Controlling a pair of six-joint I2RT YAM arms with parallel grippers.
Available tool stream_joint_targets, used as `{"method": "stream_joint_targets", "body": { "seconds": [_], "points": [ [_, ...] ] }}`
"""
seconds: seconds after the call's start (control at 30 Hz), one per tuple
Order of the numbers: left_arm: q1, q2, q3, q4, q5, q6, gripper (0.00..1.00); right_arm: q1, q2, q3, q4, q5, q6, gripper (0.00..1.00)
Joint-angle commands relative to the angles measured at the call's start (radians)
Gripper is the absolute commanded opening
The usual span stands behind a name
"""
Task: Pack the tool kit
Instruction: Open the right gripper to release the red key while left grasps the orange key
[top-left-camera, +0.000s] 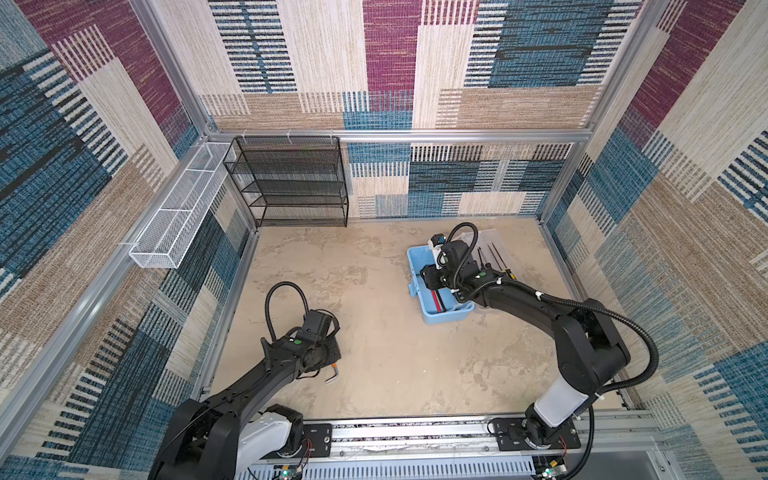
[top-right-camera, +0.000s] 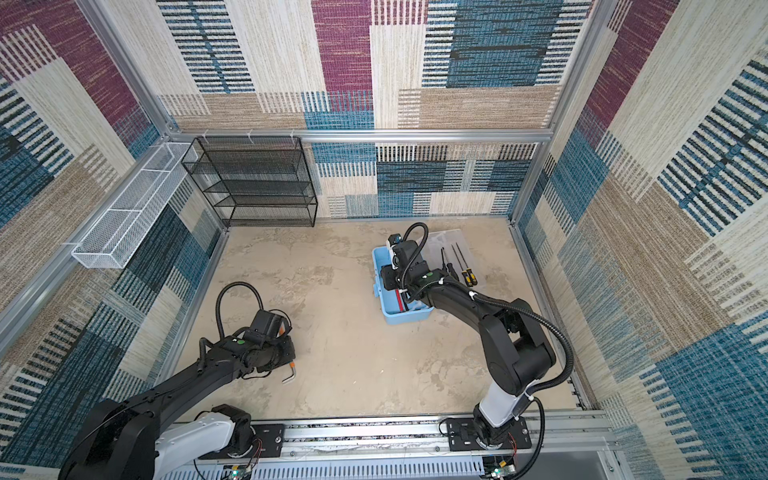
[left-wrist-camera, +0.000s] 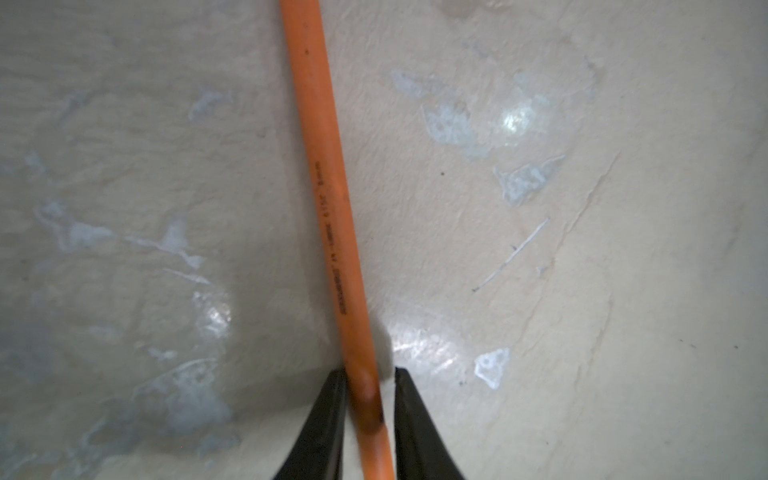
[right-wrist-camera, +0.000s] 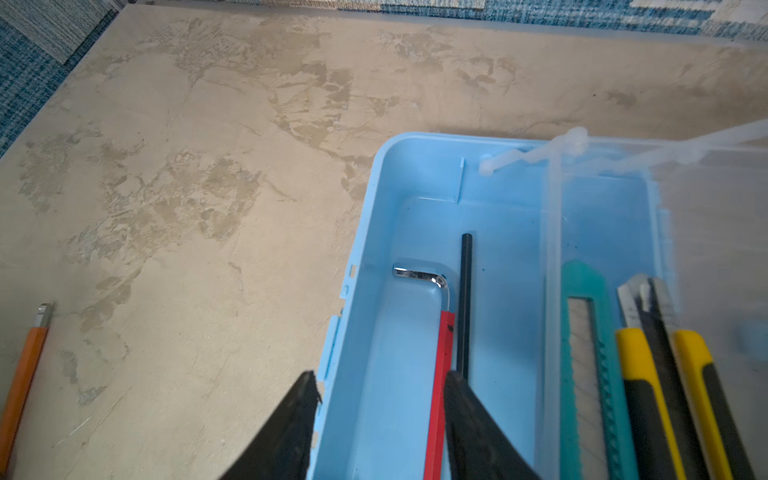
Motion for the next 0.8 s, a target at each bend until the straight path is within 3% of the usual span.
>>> {"method": "stream_joint_targets", "body": {
  "seconds": [0.0, 0.27, 0.47, 0.77],
  "points": [
    [-0.001, 0.001, 0.000, -0.039, 0.026, -0.021, 0.19, 0.001, -0.045, -0.034, 0.096, -0.021, 0.011, 0.59],
    [-0.004, 0.002, 0.007, -0.019, 0.080, -0.003, 0.06, 0.001, -0.181, -0.153, 0.187, 0.009, -0.001, 0.73],
    [-0.018, 0.041, 0.014, 0.048, 0.140, -0.011, 0.00, -0.005, -0.261, -0.237, 0.224, 0.021, -0.004, 0.77],
    [-0.052, 0.062, 0.058, 0.138, 0.130, -0.045, 0.00, -0.014, -0.391, -0.350, 0.258, 0.068, 0.000, 0.83]
  ]
}}
